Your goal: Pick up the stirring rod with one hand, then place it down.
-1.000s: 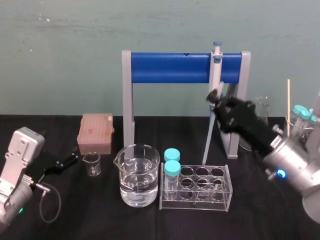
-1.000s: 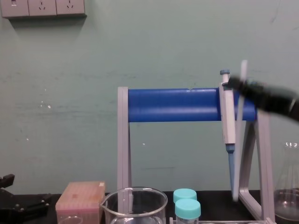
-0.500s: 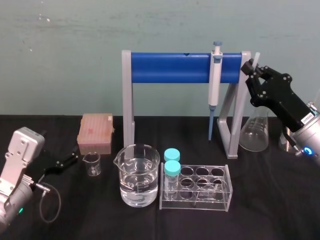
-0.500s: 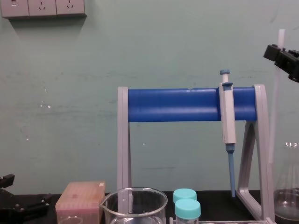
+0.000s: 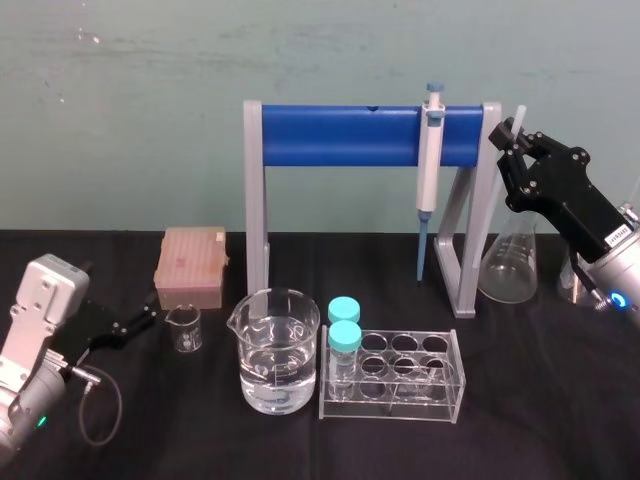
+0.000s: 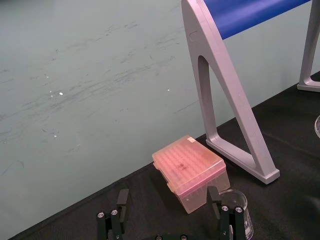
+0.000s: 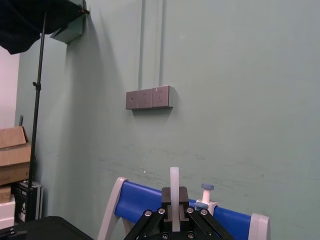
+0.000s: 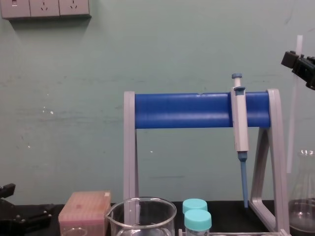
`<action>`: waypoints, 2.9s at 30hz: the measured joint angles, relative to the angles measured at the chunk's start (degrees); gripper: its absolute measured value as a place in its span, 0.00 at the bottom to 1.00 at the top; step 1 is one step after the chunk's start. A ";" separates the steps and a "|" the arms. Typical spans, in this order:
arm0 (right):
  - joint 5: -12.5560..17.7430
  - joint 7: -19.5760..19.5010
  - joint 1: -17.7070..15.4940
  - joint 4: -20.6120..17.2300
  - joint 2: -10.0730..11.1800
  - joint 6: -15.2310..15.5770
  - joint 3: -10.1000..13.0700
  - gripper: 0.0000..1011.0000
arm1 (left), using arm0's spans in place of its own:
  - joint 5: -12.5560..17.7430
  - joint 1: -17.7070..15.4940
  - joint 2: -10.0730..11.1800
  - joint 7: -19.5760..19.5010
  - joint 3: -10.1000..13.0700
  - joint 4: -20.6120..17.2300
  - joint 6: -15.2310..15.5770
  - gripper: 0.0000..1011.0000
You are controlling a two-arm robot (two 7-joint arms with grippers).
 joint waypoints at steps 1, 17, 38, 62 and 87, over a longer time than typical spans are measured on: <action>-0.04 0.08 0.03 0.07 -0.04 0.02 0.01 0.07 | 0.00 0.00 0.00 0.00 0.00 0.00 0.00 0.99; -0.32 0.63 0.39 0.75 -0.54 0.49 0.09 0.07 | 0.00 0.00 0.00 0.00 0.00 0.00 0.00 0.99; -0.67 0.74 0.88 1.49 -0.79 0.60 0.06 0.07 | 0.00 0.00 0.00 0.00 0.00 0.00 0.00 0.99; -0.76 0.82 0.73 1.57 -0.78 0.60 -0.03 0.07 | 0.00 0.00 0.00 0.00 0.00 0.00 0.00 0.99; -0.71 0.91 0.09 0.92 -0.50 0.49 0.07 0.07 | 0.00 0.00 0.00 0.00 0.00 0.00 0.00 0.99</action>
